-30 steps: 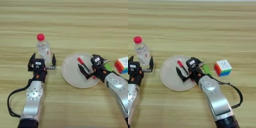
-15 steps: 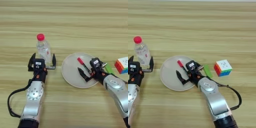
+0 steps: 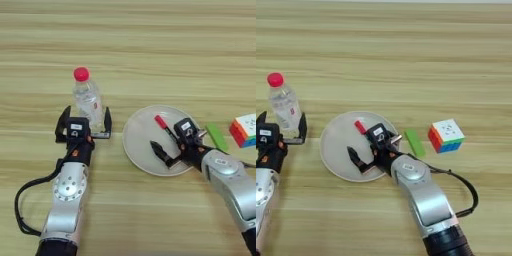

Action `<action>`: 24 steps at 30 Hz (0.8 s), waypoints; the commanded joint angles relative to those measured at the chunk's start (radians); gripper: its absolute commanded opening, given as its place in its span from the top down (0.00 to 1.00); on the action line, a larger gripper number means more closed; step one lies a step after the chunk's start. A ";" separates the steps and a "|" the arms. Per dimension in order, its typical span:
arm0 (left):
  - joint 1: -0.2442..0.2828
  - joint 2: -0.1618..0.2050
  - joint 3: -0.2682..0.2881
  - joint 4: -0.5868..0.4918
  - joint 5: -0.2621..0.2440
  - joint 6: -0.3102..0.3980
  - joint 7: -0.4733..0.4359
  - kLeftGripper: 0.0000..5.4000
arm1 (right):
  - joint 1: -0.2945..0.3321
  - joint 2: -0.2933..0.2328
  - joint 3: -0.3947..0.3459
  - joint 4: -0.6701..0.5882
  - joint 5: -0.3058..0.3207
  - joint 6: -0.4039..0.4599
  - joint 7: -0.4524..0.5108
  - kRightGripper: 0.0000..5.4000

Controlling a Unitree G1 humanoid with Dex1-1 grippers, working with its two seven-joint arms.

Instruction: Move the objects on the table

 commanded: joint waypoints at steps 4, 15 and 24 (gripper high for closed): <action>0.007 -0.004 -0.008 -0.015 0.014 0.019 0.006 0.00 | -0.023 0.002 -0.022 0.035 0.003 0.006 -0.009 0.00; 0.006 -0.006 -0.011 -0.014 0.014 0.020 0.009 0.00 | -0.022 -0.009 0.008 0.059 -0.020 0.007 -0.003 0.00; 0.004 -0.006 -0.012 -0.012 0.014 0.019 0.010 0.00 | -0.018 -0.022 0.026 0.066 -0.035 0.006 0.003 0.08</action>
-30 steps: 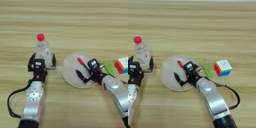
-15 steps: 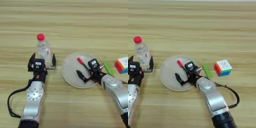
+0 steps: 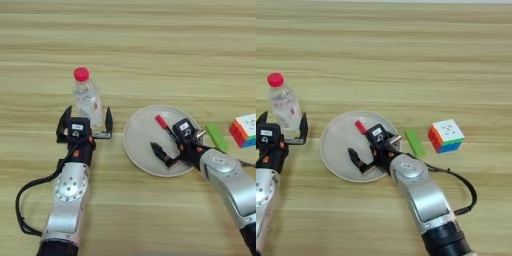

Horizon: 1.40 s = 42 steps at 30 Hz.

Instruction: Move the objects on the table

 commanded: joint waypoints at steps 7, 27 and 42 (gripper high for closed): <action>-0.001 -0.005 -0.005 -0.005 0.014 0.017 0.009 0.00 | 0.004 -0.014 0.006 0.021 -0.016 0.012 0.008 0.22; 0.003 -0.007 -0.008 -0.015 0.016 0.020 0.011 0.00 | 0.006 -0.011 -0.002 0.021 -0.016 0.008 0.007 0.66; 0.006 -0.007 -0.008 -0.019 0.018 0.020 0.011 0.00 | 0.008 -0.009 -0.007 0.017 -0.015 0.008 0.005 0.91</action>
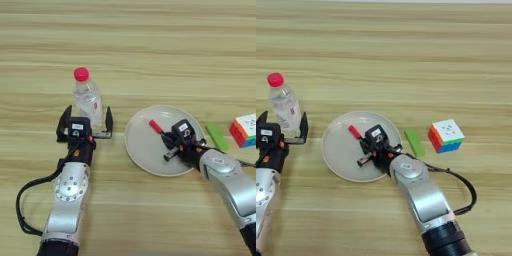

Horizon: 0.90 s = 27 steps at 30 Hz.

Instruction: Move the objects on the table

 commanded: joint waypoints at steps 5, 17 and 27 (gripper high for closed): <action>0.004 -0.002 -0.005 -0.010 0.016 0.019 0.008 0.00 | 0.007 0.003 -0.028 -0.010 0.005 0.005 -0.020 0.91; 0.002 -0.001 -0.004 -0.009 0.013 0.019 0.006 0.00 | -0.005 -0.012 -0.102 -0.133 0.037 0.021 -0.027 0.91; -0.001 -0.002 -0.003 -0.005 0.013 0.018 0.006 0.00 | 0.023 -0.047 -0.172 -0.177 0.044 0.014 -0.033 0.91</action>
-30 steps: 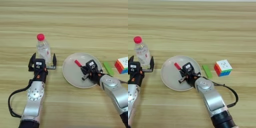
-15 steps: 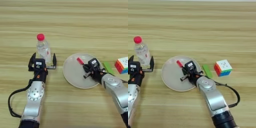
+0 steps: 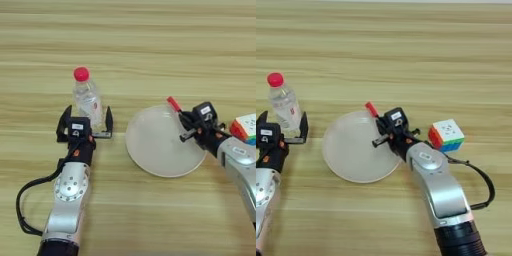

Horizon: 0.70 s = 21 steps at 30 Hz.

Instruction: Move the objects on the table

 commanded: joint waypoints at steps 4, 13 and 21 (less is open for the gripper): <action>-0.001 -0.002 -0.004 -0.004 0.013 0.017 0.006 0.00 | 0.031 -0.035 -0.056 -0.030 0.010 -0.007 -0.010 0.91; -0.004 -0.002 -0.004 -0.001 0.013 0.017 0.006 0.00 | 0.060 -0.070 -0.117 0.003 0.006 -0.044 -0.020 0.91; -0.004 -0.002 -0.004 -0.001 0.012 0.017 0.005 0.00 | 0.092 -0.090 -0.132 0.029 0.006 -0.067 -0.015 0.91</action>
